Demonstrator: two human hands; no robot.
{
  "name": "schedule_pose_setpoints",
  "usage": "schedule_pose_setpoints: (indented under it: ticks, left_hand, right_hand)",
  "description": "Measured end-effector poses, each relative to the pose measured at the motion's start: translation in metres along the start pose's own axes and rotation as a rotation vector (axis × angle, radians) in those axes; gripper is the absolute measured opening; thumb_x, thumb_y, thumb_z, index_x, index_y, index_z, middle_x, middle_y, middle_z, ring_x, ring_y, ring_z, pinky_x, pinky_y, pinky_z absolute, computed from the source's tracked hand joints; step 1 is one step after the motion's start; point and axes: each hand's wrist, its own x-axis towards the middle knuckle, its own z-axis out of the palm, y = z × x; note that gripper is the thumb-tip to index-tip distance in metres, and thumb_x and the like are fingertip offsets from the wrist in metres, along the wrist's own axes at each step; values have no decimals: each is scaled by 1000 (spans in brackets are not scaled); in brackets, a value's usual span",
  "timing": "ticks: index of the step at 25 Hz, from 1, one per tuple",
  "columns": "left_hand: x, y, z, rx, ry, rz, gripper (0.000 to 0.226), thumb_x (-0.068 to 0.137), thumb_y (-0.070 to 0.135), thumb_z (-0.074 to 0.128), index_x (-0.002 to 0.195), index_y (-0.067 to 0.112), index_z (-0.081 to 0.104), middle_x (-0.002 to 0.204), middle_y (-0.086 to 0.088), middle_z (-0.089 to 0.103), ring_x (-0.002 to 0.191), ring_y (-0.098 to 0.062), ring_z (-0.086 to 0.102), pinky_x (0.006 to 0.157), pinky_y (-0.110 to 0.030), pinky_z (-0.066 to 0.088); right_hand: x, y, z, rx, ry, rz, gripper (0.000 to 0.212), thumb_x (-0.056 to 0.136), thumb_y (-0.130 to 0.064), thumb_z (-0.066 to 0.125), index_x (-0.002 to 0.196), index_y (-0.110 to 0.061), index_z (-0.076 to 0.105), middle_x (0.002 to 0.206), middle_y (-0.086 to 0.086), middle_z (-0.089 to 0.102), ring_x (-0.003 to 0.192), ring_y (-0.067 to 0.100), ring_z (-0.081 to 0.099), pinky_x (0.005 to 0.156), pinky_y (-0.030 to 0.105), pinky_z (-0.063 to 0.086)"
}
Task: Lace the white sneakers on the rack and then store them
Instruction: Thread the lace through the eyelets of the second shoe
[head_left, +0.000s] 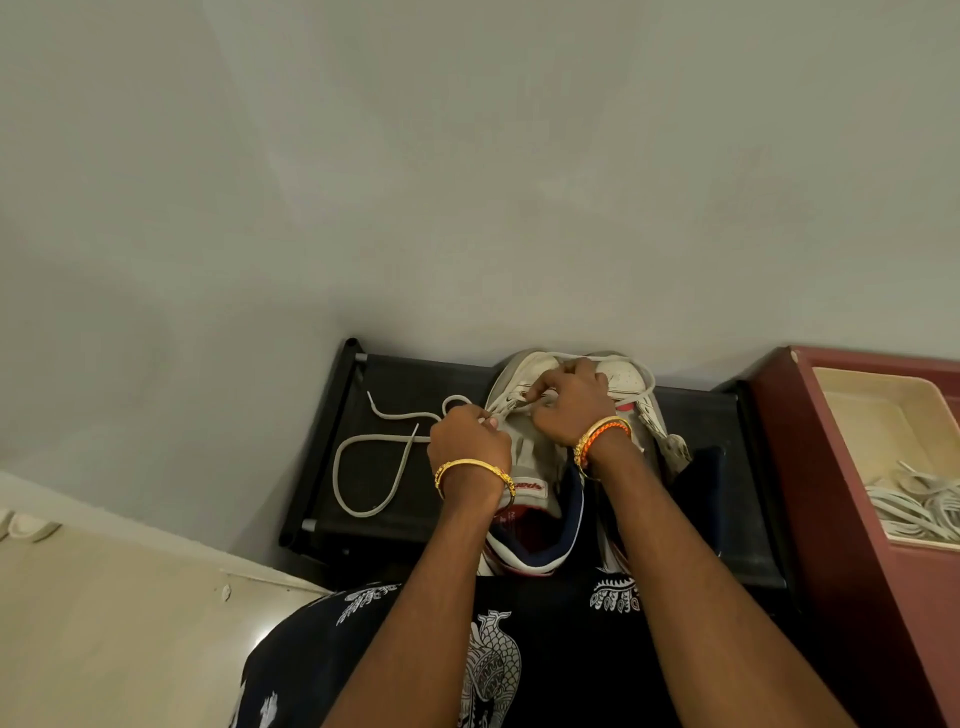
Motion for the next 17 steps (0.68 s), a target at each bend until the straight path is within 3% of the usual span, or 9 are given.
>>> schedule_pose_setpoints:
  ticks: [3,7,9,12,15,17]
  left_hand:
    - [-1,1,-1,-10,0,-7,24,95,19,53,112,10,67,108,-8,68,101,-22,62,71,-21,38]
    - [-2,0,-2,-17,20,-4,23,94,18,54,110,10,68,104,-9,69,98,-22,63,70,-20,37]
    - [-4,0,-1,-22,28,-6,23,94,18,54,110,10,68,103,-9,70,96,-22,63,68,-20,37]
    - [-8,2,1,-24,58,-39,22,94,17,52,107,10,68,102,-10,69,94,-23,63,66,-23,37]
    - [-9,3,2,-31,86,-71,24,95,16,50,111,10,67,107,-10,68,100,-25,62,70,-25,38]
    - [-10,3,0,-45,96,-81,25,95,15,49,113,10,66,109,-9,67,101,-24,61,70,-23,36]
  right_hand:
    - [1,-9,-1,-213,-3,-83,19,78,-36,66,95,-28,70,134,3,35,126,28,29,102,44,29]
    - [2,-17,11,-372,-59,-77,28,84,-39,65,108,-26,70,148,5,24,136,30,18,110,51,19]
    - [0,-15,13,-301,-65,-69,23,85,-35,64,104,-25,71,148,6,25,136,30,19,110,51,21]
    - [-5,-9,11,-120,31,-83,9,80,-28,68,85,-22,72,144,1,27,132,26,25,104,45,24]
    - [-10,-2,3,100,219,-43,10,75,-19,73,69,-21,66,141,0,31,124,22,36,96,40,30]
    - [-14,1,-5,296,402,3,11,77,-12,73,69,-14,65,136,3,33,111,18,44,90,32,35]
